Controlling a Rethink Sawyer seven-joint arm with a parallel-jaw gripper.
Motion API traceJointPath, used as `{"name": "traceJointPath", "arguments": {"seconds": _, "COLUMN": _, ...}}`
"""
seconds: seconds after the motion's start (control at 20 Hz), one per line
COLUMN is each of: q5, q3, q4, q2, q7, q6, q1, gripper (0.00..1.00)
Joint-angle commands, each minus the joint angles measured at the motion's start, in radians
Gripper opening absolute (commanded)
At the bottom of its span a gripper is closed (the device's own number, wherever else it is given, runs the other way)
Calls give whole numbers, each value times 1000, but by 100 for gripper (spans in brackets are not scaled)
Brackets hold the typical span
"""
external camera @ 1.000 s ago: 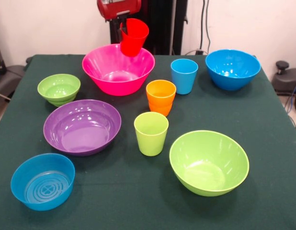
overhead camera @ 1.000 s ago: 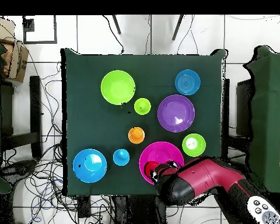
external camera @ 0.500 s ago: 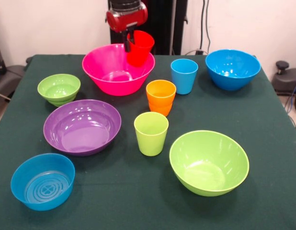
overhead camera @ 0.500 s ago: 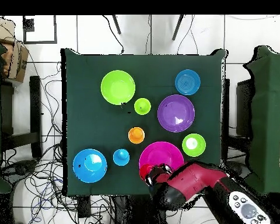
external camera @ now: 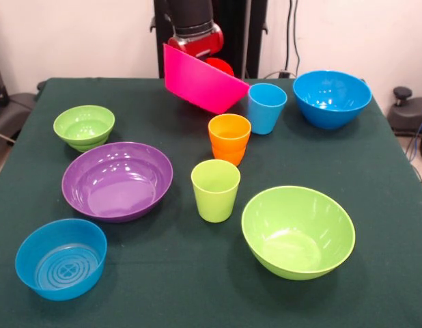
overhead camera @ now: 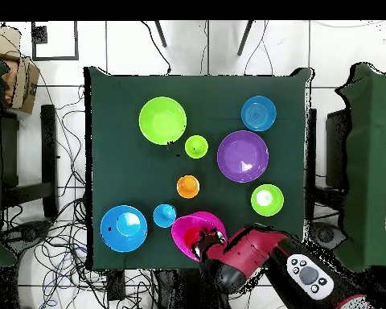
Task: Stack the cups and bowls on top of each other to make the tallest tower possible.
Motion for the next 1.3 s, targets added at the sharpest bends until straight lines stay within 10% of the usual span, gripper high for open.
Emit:
{"name": "traceJointPath", "arguments": {"seconds": 0.05, "q5": -117, "q3": -161, "q4": -157, "q2": 135, "q7": 149, "q6": -107, "q1": 77, "gripper": 0}}
{"name": "traceJointPath", "arguments": {"seconds": 0.7, "q5": -29, "q3": -125, "q4": -152, "q2": 149, "q7": 1, "q6": -64, "q1": 14, "gripper": 0}}
{"name": "traceJointPath", "arguments": {"seconds": 1.3, "q5": 420, "q3": 44, "q4": -113, "q2": 27, "q7": -144, "q6": 313, "q1": -82, "gripper": 0}}
